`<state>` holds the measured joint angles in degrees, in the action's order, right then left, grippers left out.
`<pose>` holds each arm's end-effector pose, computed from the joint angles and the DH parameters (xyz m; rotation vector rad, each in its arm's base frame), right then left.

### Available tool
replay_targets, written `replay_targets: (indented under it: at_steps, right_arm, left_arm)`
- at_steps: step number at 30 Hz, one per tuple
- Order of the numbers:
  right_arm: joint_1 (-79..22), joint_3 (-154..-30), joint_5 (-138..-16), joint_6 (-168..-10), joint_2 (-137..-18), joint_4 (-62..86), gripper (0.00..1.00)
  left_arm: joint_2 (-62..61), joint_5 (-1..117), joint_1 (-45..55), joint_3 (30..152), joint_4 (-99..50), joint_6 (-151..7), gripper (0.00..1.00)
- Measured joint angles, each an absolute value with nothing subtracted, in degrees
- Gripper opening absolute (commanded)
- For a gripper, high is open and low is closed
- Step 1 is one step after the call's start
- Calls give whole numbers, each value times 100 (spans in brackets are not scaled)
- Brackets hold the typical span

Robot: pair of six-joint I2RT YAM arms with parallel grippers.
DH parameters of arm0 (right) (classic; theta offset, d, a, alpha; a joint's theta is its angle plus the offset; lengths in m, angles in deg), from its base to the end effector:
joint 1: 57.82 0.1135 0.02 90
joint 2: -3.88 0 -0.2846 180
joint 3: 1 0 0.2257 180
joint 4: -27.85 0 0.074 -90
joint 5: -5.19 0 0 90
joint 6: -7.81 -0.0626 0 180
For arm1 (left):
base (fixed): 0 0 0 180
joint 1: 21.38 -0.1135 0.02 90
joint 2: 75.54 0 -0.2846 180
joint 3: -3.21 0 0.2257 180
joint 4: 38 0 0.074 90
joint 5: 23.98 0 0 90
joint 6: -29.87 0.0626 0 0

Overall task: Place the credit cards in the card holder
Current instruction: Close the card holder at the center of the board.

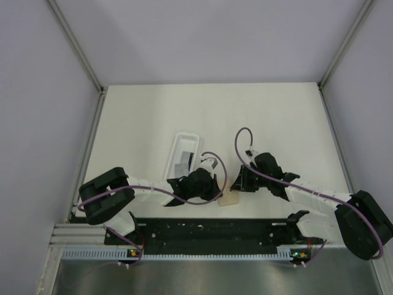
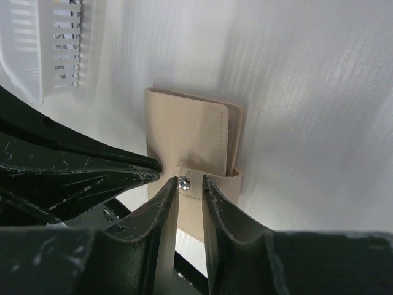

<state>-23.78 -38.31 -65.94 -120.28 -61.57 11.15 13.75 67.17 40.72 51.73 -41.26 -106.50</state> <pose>0.1505 0.1261 0.1720 -0.0851 2.5277 0.9566 0.1395 -0.2608 0.1675 0.3196 2.4011 -0.9548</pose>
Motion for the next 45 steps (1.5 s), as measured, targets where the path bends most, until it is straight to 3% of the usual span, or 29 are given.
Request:
replay_targets:
  at_steps: [45]
  right_arm:
    - [-2375, -3931, -7297, -12192, -5309, 260, 21]
  left_arm:
    - [1386, 6693, 4063, 5173, -4146, -10650, 0]
